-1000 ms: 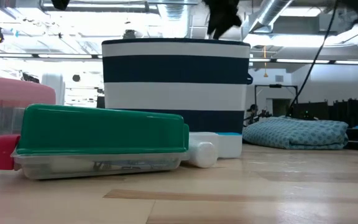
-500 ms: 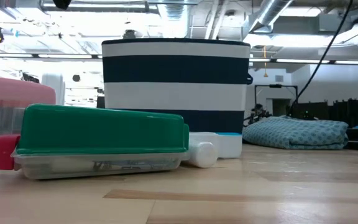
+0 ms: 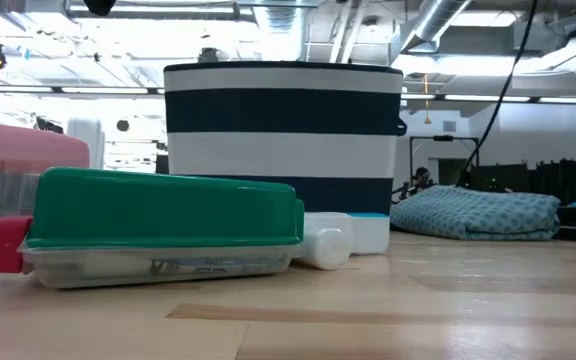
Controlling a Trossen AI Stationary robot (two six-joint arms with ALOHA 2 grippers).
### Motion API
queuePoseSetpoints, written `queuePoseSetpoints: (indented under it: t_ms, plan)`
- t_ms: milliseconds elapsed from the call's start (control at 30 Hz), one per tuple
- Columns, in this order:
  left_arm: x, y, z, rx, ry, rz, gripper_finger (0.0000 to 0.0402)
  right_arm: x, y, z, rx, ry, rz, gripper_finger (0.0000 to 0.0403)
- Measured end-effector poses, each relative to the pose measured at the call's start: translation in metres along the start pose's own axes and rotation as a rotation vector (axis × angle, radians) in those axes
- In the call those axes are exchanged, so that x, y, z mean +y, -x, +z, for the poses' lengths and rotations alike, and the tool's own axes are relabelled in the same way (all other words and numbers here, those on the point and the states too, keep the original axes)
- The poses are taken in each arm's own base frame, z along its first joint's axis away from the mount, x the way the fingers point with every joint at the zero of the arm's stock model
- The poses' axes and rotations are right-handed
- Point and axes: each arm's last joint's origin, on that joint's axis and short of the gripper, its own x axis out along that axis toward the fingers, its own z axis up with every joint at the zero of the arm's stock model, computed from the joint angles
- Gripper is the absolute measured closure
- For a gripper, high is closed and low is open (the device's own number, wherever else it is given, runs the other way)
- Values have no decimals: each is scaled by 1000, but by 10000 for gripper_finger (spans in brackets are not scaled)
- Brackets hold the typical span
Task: Pick & place medical supplies in basket/bin
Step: Put the white gauze into the bin
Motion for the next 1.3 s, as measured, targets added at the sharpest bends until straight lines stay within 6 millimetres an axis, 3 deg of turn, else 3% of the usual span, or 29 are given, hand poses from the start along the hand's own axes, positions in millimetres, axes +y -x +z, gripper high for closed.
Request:
queuePoseSetpoints:
  t_ms: [267, 600, 867, 1300]
  plan:
    - [-1, 0, -3, 51, 15, -60, 191, 54, -71, -13, 125, -24, -5, 196]
    - [-1, 0, -6, 86, 14, -82, 191, 87, -137, -29, 292, -129, 8, 196]
    - [-1, 0, -7, 99, 17, -77, 191, 91, -154, -30, 324, -267, -4, 196]
    - [-1, 1, -9, 118, 21, -86, 191, 81, -165, -22, 330, -277, -16, 196]
